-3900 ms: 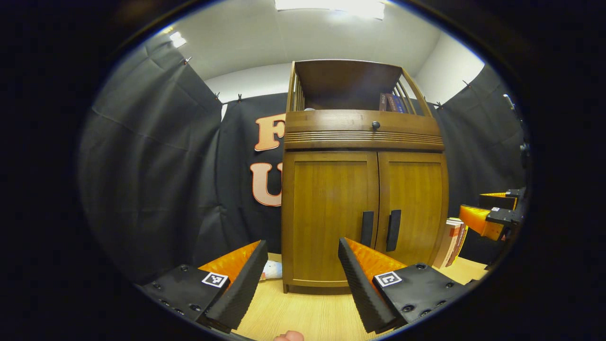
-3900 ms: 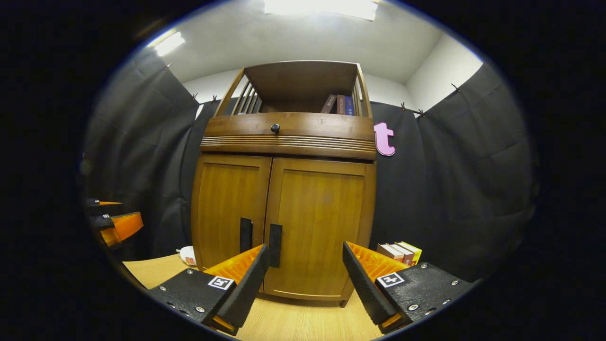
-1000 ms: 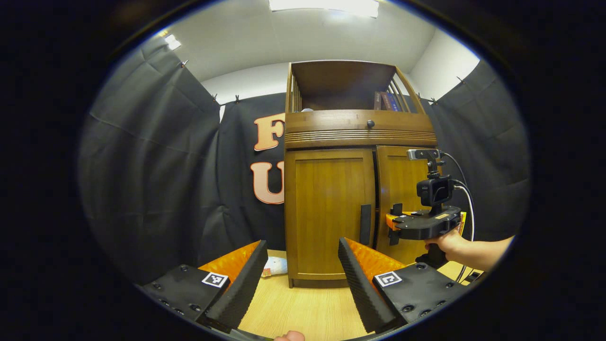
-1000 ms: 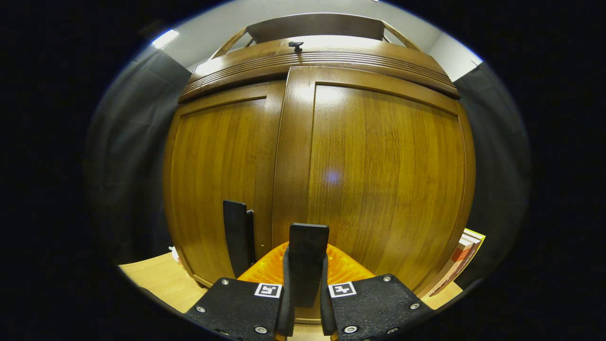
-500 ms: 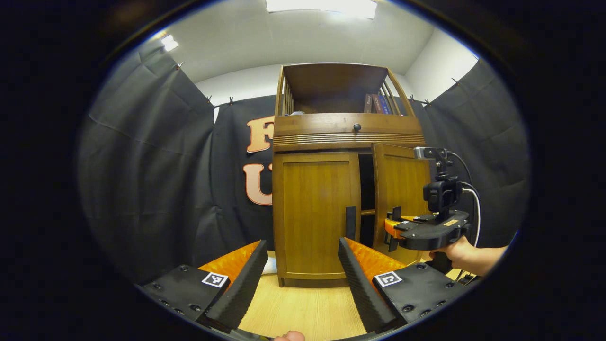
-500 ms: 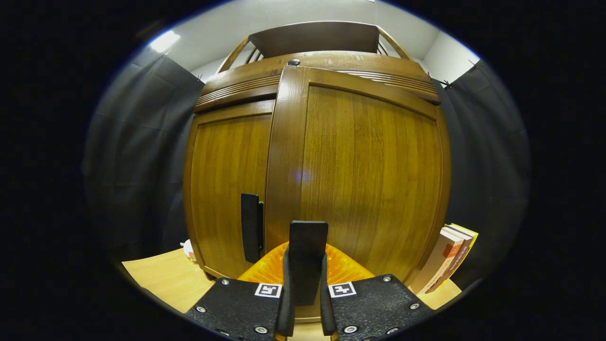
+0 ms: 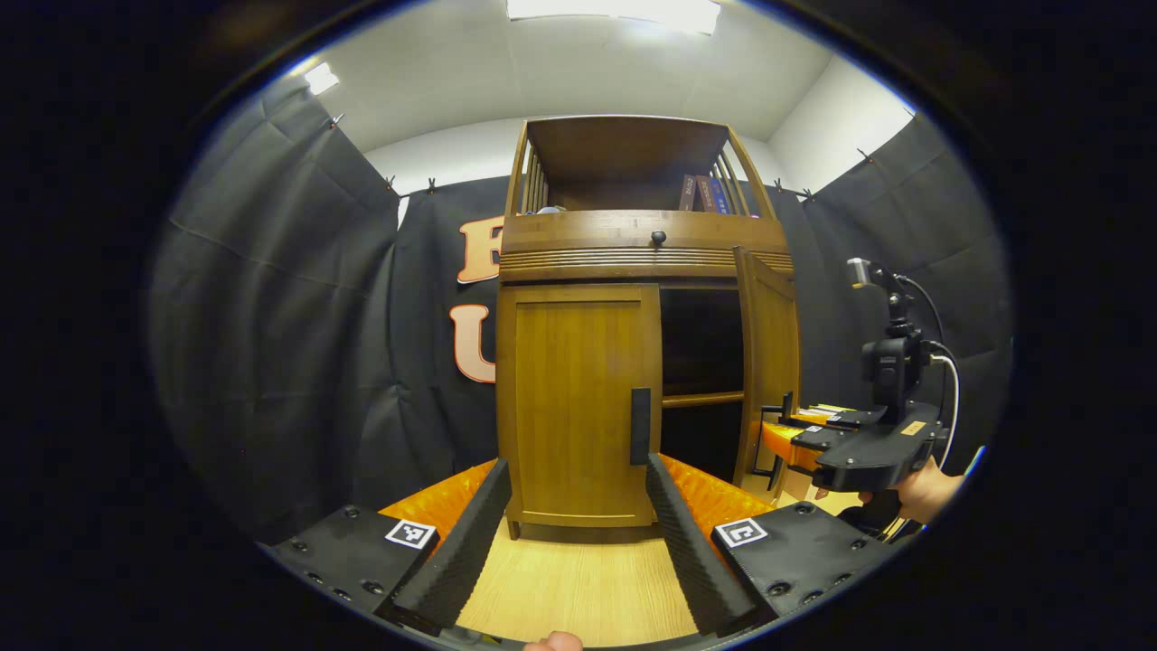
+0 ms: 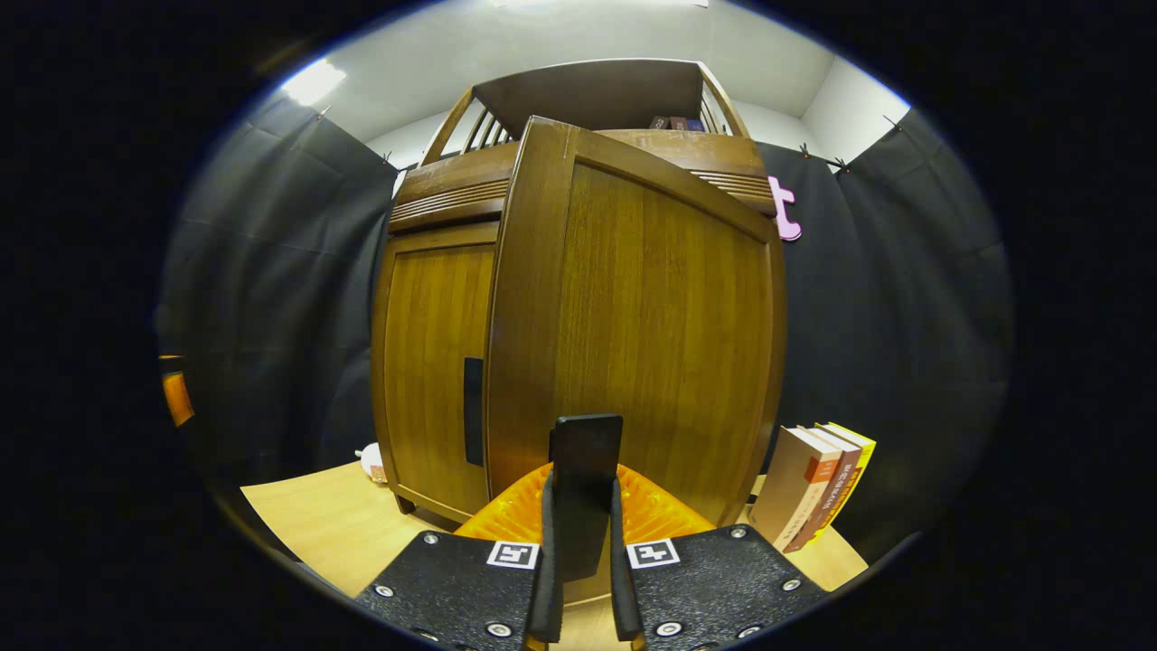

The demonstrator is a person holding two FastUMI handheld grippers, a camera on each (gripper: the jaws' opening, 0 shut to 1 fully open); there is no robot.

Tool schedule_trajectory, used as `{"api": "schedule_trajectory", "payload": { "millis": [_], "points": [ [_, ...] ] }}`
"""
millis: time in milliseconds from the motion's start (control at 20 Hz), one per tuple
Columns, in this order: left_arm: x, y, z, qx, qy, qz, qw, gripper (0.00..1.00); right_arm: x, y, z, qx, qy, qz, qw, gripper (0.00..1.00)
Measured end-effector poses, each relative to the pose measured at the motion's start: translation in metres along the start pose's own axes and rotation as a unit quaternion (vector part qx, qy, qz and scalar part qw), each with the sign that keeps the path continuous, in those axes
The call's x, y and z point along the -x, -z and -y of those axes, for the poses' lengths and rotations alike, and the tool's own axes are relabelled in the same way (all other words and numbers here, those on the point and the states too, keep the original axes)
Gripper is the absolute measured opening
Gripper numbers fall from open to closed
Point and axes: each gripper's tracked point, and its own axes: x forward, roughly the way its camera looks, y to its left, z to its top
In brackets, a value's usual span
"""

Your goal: Open the right door of the double-door shoe cabinet with the right hand, and open the left door with the left hand.

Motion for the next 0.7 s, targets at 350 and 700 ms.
{"api": "schedule_trajectory", "payload": {
  "millis": [350, 700],
  "points": [
    [-0.003, 0.002, 0.027, -0.001, 0.01, 0.002, 1.0, 0.94, 0.049, 0.005, 0.06, 0.008, 0.035, -0.004, 0.999, 0.24],
    [-0.007, 0.004, 0.05, -0.002, 0.023, 0.001, 1.0, 0.94, 0.075, 0.01, 0.119, 0.004, 0.076, -0.008, 0.997, 0.1]
  ]
}}
